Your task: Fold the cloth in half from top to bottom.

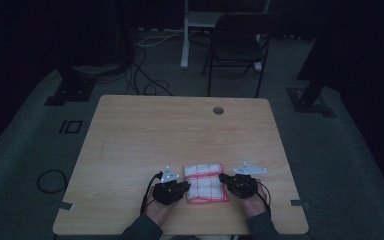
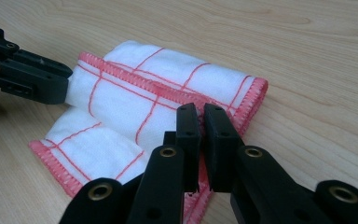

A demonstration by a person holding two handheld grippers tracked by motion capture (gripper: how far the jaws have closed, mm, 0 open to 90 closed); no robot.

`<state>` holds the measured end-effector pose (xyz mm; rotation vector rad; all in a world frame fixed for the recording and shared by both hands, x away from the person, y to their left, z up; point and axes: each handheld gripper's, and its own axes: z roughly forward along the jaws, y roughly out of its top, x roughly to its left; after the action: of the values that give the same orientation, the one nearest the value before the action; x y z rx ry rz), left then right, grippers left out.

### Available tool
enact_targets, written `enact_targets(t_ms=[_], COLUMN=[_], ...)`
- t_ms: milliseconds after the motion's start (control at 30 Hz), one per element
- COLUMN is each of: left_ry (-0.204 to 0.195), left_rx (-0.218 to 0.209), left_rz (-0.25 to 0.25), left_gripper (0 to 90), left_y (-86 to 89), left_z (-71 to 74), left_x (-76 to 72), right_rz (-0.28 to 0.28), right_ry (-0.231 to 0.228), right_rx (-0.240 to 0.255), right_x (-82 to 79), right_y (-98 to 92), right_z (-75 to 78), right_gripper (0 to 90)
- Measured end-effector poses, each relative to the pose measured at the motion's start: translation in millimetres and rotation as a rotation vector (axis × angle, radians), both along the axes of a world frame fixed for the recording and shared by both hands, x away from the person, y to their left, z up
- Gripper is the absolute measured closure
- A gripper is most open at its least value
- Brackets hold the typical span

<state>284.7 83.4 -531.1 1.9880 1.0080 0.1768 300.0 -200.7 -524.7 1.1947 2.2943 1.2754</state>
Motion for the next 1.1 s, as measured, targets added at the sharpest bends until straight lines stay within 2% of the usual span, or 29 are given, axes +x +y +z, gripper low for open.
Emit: enact_targets(t_ms=[133, 267, 467, 567, 767, 967, 1100], left_ry=[-0.019, -0.032, -0.037, -0.029, -0.015, -0.015, -0.017], left_rx=[-0.009, -0.035, -0.013, 0.003, 0.02, 0.016, 0.018], left_rz=[0.027, 0.069, 0.096, 0.086, 0.07, 0.048, 0.033], left_gripper=[75.9, 75.0, 73.9, 73.9, 74.0, 73.7, 73.7], left_y=[5.5, 11.4, 8.7, 4.3, -1.0, -3.1, -3.9], left_z=[5.4, 13.0, 14.9, 11.1, 5.1, 6.0, 6.2], left_x=[4.7, 17.2, 38.1, 45.4, 45.4, 40.0, 35.8], right_rz=[-0.001, -0.001, -0.005, -0.005, -0.008, -0.007, -0.008], right_ry=[0.0, 0.001, 0.0, 0.001, -0.003, -0.008, -0.018], right_rx=[0.002, 0.004, 0.007, 0.008, 0.006, 0.009, 0.023], right_x=[-0.4, -1.3, -1.4, -1.3, -1.1, -1.4, -1.4], right_y=[-0.4, -0.9, -1.0, -1.4, -2.8, -2.9, -5.2], right_z=[0.2, -0.4, -1.0, -1.2, -1.0, 0.0, 1.8], right_gripper=[85.9, 85.9, 85.8, 85.7, 85.7, 85.1, 80.2])
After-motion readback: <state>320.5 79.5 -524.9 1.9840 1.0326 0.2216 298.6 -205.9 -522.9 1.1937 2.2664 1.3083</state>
